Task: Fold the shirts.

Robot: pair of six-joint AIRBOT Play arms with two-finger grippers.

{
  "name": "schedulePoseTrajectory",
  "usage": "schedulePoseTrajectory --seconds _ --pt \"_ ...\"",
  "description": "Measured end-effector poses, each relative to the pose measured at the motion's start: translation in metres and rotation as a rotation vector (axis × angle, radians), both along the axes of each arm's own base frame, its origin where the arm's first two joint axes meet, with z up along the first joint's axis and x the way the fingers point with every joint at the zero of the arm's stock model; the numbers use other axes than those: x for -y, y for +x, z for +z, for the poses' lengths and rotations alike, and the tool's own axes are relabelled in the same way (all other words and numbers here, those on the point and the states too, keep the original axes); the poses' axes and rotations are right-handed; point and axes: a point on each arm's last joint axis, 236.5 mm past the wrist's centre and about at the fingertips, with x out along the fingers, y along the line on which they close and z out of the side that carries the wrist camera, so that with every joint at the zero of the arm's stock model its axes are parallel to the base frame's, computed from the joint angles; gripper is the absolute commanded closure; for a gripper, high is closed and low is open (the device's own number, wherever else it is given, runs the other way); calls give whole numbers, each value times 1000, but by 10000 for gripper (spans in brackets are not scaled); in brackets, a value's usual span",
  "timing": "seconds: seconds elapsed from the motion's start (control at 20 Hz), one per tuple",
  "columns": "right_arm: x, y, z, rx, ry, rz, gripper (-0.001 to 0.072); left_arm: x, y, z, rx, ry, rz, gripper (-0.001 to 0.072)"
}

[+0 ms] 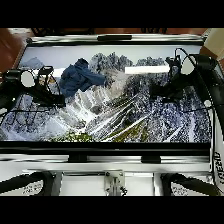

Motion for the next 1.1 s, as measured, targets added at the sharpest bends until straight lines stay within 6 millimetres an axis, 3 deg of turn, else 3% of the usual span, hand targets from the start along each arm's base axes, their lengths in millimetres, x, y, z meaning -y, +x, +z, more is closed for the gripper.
schedulePoseTrajectory --seconds 0.75,0.9,1.1 --pt "0 0 0 1 1 0 106 0 0 0 0 0 0 89" --pt "-3 17 3 72 13 -9 106 0 3 0 12 -3 4 89" --pt "-3 31 7 137 12 9 106 8 23 6 96 -40 17 93"
